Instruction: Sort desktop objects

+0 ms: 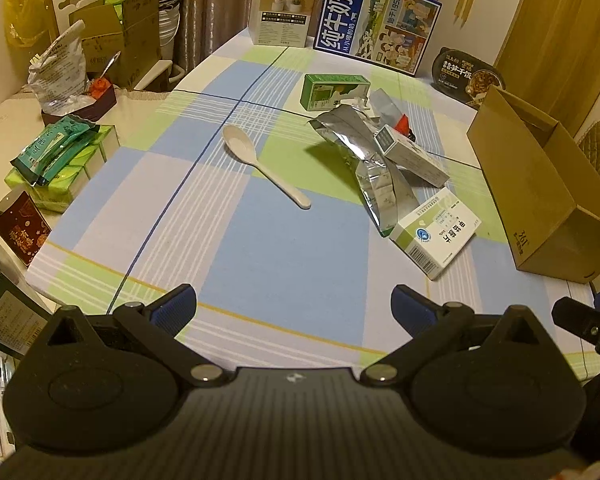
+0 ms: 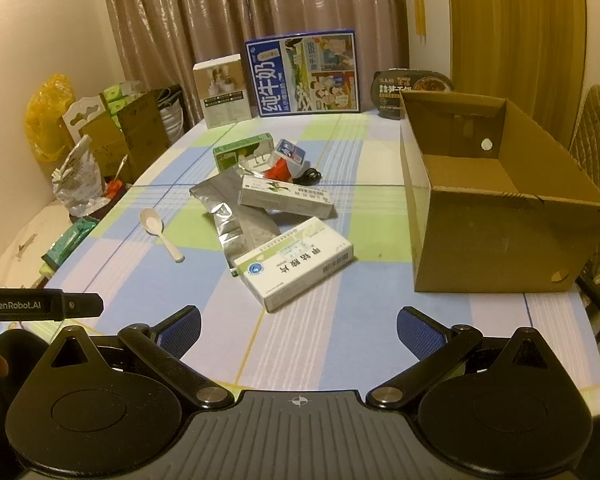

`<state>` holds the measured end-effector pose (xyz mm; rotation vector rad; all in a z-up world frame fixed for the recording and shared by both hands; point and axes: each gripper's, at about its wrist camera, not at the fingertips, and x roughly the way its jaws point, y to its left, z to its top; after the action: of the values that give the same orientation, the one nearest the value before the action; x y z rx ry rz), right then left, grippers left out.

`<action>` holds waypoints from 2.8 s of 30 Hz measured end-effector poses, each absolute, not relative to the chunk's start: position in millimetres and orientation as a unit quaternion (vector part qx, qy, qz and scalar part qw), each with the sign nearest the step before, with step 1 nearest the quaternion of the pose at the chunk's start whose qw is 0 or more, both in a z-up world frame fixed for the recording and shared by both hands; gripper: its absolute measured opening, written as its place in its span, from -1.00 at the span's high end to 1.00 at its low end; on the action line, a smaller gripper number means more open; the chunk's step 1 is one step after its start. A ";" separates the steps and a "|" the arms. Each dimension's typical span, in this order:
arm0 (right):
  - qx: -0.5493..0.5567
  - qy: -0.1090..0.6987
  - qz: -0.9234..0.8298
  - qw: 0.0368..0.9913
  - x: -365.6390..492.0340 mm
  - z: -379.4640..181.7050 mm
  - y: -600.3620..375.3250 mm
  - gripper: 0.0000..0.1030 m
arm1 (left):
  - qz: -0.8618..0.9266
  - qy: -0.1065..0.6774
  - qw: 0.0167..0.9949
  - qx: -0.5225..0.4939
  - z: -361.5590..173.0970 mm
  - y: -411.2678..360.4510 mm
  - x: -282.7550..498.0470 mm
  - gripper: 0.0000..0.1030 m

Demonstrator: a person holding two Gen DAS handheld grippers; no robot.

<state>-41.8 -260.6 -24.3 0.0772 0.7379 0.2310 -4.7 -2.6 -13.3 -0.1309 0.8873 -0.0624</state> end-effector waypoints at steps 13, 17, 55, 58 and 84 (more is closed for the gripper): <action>0.036 0.364 0.113 0.924 -40.9 -25.7 -260.3 -0.97 | -0.029 0.432 0.899 -0.066 -15.8 -4.1 -4.6 -0.97; 0.036 0.365 0.113 0.923 -40.7 -26.5 -260.9 -0.97 | -0.028 0.432 0.899 -0.066 -15.8 -4.3 -4.6 -0.97; 0.107 0.404 0.069 0.906 21.0 -47.3 -236.3 -0.97 | -0.076 0.418 0.905 -0.002 -1.1 8.6 47.4 -0.97; 0.118 0.417 0.064 0.899 36.3 -57.4 -230.4 -0.97 | -0.081 0.421 0.903 0.006 -4.0 9.6 59.6 -0.97; 0.129 0.452 -0.005 0.882 124.0 -125.4 -195.0 -0.97 | -0.122 0.452 0.884 0.002 -43.0 8.2 149.8 -0.97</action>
<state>124.0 -195.0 -125.4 0.2681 0.9421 -0.0098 149.8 8.2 -43.0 0.0033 0.9403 -0.2541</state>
